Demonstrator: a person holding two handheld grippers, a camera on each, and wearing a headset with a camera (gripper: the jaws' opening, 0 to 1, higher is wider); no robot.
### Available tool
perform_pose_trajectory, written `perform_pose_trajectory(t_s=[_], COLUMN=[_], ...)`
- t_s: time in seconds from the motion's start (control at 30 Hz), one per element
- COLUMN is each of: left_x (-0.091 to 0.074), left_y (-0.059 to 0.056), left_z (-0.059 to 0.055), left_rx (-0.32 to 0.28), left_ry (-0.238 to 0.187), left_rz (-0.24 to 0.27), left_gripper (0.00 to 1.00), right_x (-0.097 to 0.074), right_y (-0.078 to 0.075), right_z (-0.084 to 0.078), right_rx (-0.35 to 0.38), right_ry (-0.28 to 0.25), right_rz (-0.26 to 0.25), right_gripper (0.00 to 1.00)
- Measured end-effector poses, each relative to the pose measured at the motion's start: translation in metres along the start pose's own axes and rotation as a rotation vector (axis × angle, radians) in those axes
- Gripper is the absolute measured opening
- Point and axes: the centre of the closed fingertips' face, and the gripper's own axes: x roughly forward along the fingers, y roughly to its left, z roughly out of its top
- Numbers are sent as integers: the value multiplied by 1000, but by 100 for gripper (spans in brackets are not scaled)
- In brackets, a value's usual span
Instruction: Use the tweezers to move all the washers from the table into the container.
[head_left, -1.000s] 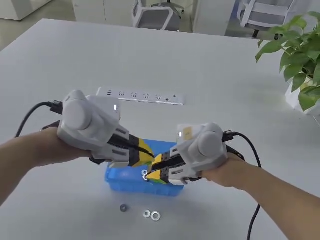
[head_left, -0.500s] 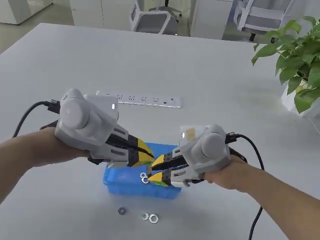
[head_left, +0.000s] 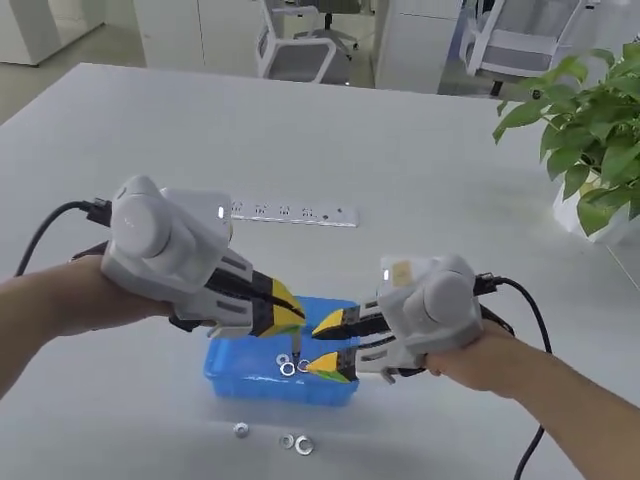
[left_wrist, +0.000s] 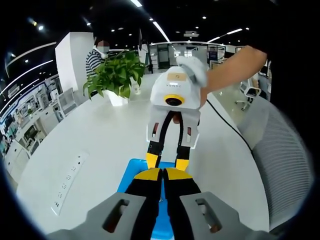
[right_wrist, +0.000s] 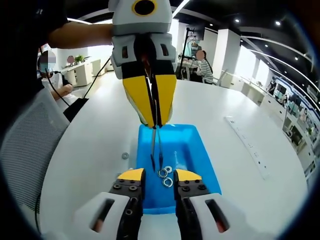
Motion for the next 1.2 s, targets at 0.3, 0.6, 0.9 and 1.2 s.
perform_pose_trajectory(t_s=[0.3, 0.6, 0.9, 1.2], left_x=[-5, -7, -8, -13], left_y=[-8, -18, -26, -31], left_z=[7, 14, 17, 24], left_rx=[15, 36, 54, 48], left_ry=[3, -5, -2, -18], left_rz=[-14, -27, -40, -47], left_gripper=[6, 5, 5, 5], right_x=[-17, -30, -41, -49], right_y=[7, 19, 34, 45], right_z=[0, -5, -7, -7], right_rx=[19, 62, 89, 119], right_ry=[-1, -1, -8, -21], right_rz=[-38, -72, -114, -147], right_gripper=[32, 38, 45, 45])
